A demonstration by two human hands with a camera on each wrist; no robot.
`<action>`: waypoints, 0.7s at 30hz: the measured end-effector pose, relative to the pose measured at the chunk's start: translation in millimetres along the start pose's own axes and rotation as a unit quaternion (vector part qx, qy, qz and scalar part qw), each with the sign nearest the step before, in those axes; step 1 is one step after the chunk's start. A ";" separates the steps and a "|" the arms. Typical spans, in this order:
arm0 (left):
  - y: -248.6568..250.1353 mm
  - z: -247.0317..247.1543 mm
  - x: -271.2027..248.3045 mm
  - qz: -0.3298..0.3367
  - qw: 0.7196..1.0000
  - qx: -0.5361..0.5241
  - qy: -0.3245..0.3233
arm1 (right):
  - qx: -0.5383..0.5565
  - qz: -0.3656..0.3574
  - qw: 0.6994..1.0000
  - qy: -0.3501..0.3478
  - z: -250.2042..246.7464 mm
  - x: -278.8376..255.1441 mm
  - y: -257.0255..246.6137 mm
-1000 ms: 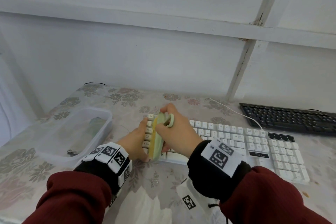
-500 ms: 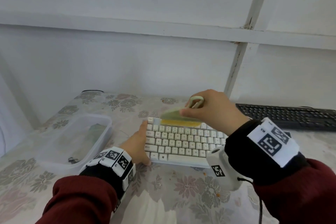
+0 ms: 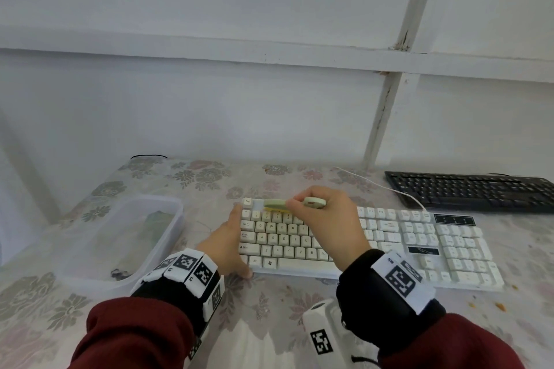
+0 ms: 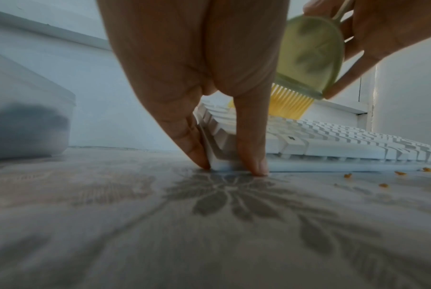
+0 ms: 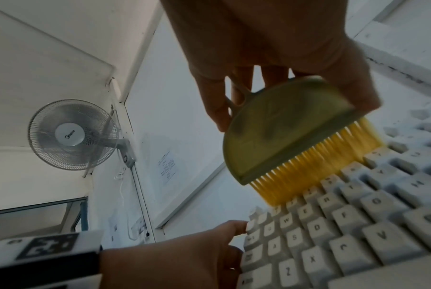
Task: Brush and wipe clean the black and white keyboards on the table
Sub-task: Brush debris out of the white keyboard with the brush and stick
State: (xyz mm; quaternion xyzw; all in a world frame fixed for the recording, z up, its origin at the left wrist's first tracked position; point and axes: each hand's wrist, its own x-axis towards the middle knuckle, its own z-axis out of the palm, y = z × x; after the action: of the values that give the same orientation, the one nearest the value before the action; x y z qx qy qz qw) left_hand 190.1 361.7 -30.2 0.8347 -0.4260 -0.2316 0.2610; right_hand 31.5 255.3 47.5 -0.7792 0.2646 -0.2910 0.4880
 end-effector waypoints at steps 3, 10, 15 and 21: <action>-2.0 1.6 1.9 0.000 1.000 0.009 0.004 | 0.035 -0.017 0.999 0.014 2.8 -3.4 -1.1; -5.0 2.6 3.8 -0.009 1.000 0.029 0.005 | -0.025 -0.008 0.999 0.022 21.3 6.4 5.2; -1.8 2.3 1.0 -0.008 0.999 0.032 0.011 | -0.014 -0.043 0.998 0.044 31.2 6.5 -1.0; 4.8 0.2 -2.5 0.000 0.999 0.034 0.024 | -0.049 -0.085 0.995 0.032 52.7 3.3 -11.1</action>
State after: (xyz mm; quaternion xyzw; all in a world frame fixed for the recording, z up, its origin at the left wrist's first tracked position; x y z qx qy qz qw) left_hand 185.8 361.3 -26.9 0.8486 -0.4270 -0.1972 0.2421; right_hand 72.7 289.2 39.5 -0.8125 0.2265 -0.3427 0.4137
